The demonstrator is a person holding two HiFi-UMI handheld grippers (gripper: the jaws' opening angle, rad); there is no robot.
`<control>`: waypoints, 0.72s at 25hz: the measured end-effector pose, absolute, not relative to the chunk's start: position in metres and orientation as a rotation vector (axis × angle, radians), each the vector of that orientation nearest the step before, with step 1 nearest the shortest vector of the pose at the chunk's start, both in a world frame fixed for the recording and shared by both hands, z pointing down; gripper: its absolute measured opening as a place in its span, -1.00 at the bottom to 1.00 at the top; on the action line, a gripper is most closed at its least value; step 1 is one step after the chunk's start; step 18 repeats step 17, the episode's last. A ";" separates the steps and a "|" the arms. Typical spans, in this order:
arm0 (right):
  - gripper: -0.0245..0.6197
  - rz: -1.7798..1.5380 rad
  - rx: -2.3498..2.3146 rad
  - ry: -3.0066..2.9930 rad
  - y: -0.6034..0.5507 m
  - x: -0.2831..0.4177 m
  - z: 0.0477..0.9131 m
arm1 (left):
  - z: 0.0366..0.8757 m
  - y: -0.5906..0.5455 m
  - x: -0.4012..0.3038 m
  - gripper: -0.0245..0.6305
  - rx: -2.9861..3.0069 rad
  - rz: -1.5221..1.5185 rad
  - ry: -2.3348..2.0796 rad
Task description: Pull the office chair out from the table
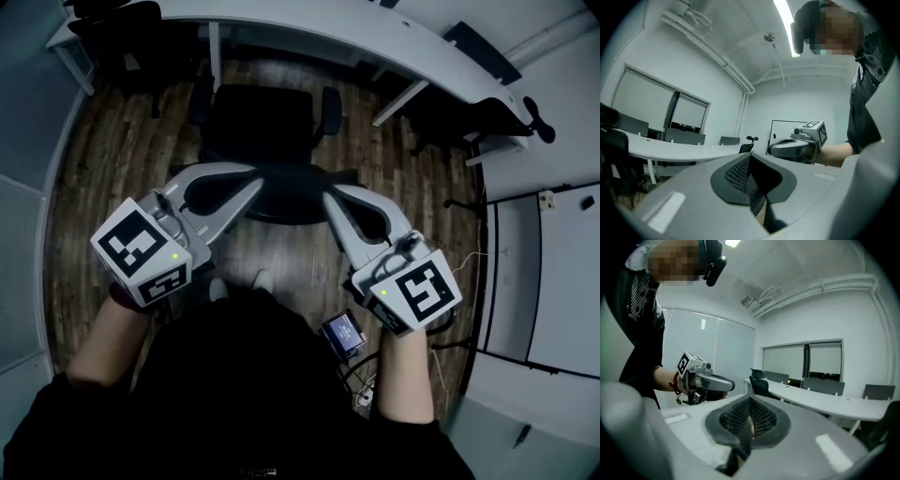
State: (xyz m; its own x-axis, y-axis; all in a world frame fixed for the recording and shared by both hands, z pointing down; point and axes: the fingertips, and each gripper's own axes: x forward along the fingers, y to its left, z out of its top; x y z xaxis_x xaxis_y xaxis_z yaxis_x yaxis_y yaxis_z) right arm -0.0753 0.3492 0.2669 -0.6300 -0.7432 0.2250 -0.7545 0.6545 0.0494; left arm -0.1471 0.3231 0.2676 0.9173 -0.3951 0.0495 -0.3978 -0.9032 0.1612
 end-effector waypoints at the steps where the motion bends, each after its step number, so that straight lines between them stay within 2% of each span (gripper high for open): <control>1: -0.92 0.068 1.220 -2.638 0.350 -0.072 0.268 | 0.268 0.323 -0.146 -0.91 2.915 0.031 -0.601; 18: -0.92 0.064 1.236 -2.598 0.340 -0.046 0.281 | 0.282 0.328 -0.123 -0.91 3.012 0.178 -0.561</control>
